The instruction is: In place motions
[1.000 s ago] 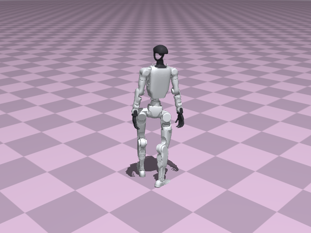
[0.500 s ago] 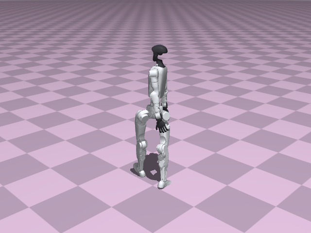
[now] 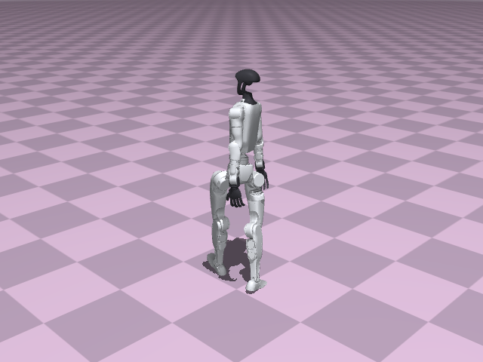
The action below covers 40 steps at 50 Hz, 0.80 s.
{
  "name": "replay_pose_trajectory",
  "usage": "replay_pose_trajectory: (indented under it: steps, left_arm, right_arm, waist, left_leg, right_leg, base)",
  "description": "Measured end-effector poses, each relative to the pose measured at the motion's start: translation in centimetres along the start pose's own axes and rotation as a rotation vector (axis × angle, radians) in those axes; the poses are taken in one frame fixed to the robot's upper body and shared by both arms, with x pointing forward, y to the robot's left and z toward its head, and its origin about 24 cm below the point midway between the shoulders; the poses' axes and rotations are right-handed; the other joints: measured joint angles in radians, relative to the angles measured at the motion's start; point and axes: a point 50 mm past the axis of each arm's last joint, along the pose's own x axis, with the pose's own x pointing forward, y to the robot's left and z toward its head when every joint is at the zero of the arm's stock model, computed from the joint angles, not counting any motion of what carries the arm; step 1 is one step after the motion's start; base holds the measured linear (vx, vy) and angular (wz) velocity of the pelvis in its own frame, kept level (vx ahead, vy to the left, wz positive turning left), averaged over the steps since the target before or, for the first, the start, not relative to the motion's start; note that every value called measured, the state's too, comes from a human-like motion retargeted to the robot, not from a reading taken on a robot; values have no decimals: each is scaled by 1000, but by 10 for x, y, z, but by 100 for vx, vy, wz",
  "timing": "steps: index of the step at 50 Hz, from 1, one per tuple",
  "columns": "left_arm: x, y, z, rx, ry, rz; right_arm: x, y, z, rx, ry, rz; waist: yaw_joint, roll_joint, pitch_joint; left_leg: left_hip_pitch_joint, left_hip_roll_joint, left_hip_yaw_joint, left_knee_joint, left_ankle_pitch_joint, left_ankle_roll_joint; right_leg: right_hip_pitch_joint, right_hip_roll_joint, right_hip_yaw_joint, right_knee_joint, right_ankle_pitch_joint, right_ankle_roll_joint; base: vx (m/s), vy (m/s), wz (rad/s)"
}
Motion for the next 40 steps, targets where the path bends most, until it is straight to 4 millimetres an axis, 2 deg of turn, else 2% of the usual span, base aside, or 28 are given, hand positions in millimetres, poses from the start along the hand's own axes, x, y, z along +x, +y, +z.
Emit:
replay_pose_trajectory:
  steps: [5,15,20,25,30,36,40]
  left_arm:
    - [0,1,-7,15,44,11]
    - [-1,-19,-39,-42,181,-63]
    - [-1,-17,-39,-39,172,-60]
    - [-1,1,-22,-6,115,-24]
    - [-4,20,3,22,41,15]
    - [-10,36,37,7,-97,55]
    - [-12,38,48,0,-155,74]
  right_arm:
    - [0,-1,3,-4,-11,-4]
    - [-4,-1,46,-85,-135,-6]
    - [-6,-2,60,-152,-173,-7]
    - [-8,-5,66,-191,-185,-14]
    - [-7,-14,59,-169,-143,-41]
    - [-7,-21,45,-46,-83,-48]
    - [-6,-23,36,3,-56,-52]
  waist:
    - [-29,1,-2]
    - [-147,9,-20]
    - [-226,40,-27]
    - [-293,76,-6]
    - [-383,78,13]
    - [-482,80,31]
    - [-503,93,33]
  left_leg:
    - [21,12,32,4,-28,43]
    - [80,83,168,21,-143,110]
    - [129,144,260,26,-203,131]
    - [187,205,359,29,-249,146]
    - [223,227,451,21,-274,141]
    - [251,229,539,2,-294,139]
    - [263,235,583,-11,-307,139]
  right_leg:
    - [-12,-9,60,-11,8,-15]
    - [-96,-36,315,-32,36,-81]
    - [-153,-30,474,-26,61,-117]
    - [-202,-5,626,-3,86,-145]
    - [-265,-4,727,27,103,-165]
    - [-315,-4,794,29,147,-190]
    - [-323,-6,777,11,154,-225]
  base:
    - [12,-8,-70]
    - [17,-22,-163]
    - [9,-36,-211]
    - [-3,-36,-193]
    - [-13,-18,-134]
    - [-12,-4,-95]
    - [-5,3,-80]
